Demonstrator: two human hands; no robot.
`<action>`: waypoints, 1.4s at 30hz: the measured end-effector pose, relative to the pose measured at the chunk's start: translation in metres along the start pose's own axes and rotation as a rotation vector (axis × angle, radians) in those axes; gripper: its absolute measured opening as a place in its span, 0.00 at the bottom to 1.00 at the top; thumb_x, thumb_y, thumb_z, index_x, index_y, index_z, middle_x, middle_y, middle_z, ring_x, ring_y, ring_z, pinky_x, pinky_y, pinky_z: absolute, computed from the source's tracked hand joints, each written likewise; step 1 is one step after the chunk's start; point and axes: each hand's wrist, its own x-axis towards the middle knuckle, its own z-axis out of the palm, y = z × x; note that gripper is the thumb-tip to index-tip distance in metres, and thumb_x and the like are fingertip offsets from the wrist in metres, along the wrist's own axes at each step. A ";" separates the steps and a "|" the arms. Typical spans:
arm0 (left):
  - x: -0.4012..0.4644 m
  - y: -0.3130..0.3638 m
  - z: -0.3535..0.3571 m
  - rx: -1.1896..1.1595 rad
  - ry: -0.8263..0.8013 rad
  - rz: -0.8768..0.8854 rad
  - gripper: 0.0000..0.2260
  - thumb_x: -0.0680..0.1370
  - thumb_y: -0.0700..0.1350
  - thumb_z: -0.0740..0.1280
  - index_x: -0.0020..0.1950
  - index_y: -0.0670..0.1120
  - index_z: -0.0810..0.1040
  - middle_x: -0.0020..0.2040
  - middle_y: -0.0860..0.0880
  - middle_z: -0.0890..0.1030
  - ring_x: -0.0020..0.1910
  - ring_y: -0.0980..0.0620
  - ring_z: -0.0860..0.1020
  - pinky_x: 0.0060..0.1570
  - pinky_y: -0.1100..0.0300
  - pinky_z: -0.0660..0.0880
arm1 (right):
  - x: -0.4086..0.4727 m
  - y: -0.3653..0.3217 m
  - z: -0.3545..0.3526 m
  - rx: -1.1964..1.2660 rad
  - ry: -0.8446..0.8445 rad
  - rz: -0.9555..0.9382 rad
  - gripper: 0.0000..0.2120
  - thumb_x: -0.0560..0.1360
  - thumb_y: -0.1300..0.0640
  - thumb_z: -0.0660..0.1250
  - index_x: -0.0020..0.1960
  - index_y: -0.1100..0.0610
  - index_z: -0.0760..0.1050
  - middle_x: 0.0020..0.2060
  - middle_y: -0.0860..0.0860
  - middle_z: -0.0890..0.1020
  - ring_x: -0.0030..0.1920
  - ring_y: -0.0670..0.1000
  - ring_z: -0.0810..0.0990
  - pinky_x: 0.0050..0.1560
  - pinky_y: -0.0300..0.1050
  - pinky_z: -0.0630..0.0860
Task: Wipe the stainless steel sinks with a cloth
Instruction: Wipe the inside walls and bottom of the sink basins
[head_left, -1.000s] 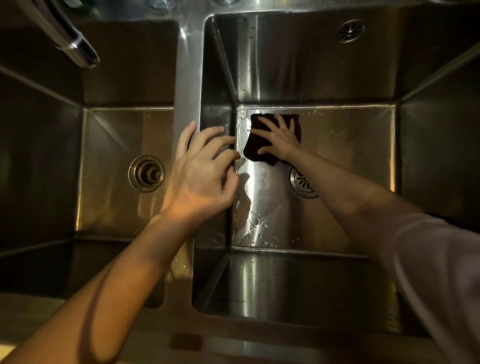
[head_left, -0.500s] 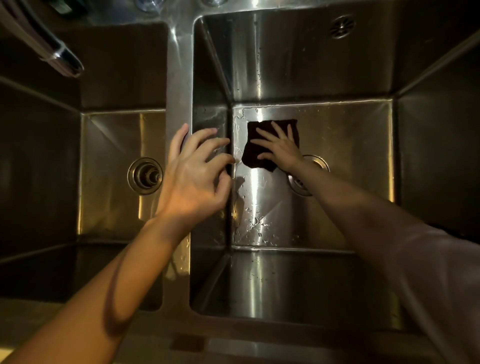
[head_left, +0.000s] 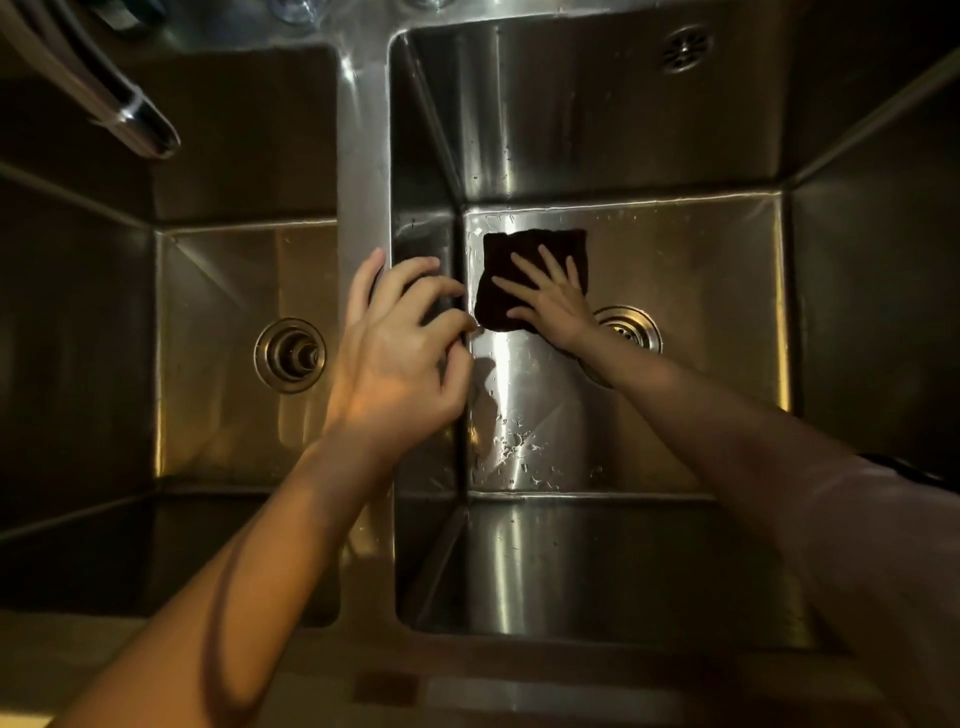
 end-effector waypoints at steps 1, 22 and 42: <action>0.000 -0.001 0.000 0.002 0.006 0.003 0.09 0.73 0.41 0.65 0.46 0.42 0.84 0.54 0.44 0.81 0.64 0.43 0.74 0.73 0.42 0.55 | 0.010 0.001 -0.005 0.002 -0.014 -0.019 0.25 0.79 0.44 0.59 0.75 0.39 0.58 0.78 0.48 0.52 0.78 0.60 0.44 0.73 0.66 0.42; -0.001 -0.002 0.002 0.015 0.001 0.027 0.10 0.73 0.43 0.63 0.46 0.43 0.84 0.53 0.46 0.82 0.63 0.44 0.74 0.73 0.43 0.54 | -0.006 -0.003 0.000 -0.028 -0.047 -0.007 0.26 0.79 0.43 0.57 0.76 0.40 0.57 0.78 0.45 0.54 0.78 0.57 0.47 0.74 0.62 0.47; 0.000 -0.003 0.005 0.015 0.037 0.058 0.09 0.73 0.43 0.64 0.43 0.44 0.84 0.51 0.46 0.82 0.62 0.44 0.75 0.71 0.39 0.57 | 0.001 0.025 -0.016 -0.094 -0.121 -0.176 0.25 0.79 0.44 0.59 0.75 0.41 0.59 0.77 0.45 0.56 0.78 0.56 0.47 0.75 0.61 0.46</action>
